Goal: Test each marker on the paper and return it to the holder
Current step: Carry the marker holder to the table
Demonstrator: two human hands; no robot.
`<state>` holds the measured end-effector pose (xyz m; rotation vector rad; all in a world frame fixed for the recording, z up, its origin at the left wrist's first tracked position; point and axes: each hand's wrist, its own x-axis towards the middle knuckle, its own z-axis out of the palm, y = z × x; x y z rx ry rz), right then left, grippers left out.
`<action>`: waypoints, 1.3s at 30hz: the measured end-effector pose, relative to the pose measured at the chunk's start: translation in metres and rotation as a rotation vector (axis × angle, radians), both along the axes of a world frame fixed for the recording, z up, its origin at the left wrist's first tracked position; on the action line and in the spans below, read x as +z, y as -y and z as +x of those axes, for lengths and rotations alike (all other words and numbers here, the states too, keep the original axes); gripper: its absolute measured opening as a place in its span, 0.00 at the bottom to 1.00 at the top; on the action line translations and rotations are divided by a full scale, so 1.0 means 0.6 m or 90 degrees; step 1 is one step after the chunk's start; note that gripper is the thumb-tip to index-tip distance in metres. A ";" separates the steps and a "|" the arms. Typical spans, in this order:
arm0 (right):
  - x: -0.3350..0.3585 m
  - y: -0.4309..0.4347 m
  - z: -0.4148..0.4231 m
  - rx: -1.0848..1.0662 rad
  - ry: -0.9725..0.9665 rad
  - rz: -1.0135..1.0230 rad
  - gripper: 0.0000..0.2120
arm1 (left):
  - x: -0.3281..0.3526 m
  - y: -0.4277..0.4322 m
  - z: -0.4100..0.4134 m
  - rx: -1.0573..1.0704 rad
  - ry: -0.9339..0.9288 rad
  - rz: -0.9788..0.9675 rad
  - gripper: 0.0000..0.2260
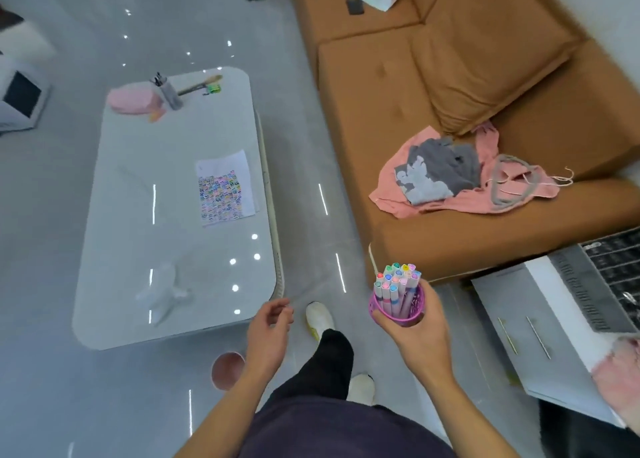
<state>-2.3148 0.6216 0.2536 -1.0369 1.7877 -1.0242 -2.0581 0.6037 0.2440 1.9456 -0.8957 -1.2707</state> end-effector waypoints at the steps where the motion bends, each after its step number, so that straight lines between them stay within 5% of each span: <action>1: -0.002 0.021 0.002 0.012 -0.001 0.002 0.39 | -0.003 0.014 0.003 0.012 0.000 0.002 0.06; 25: -0.026 0.519 0.099 0.299 -0.014 0.013 0.37 | -0.013 0.305 0.068 0.273 0.023 0.023 0.07; 39: -0.015 0.825 0.155 0.581 -0.031 -0.010 0.38 | 0.002 0.489 0.003 0.565 -0.012 0.032 0.07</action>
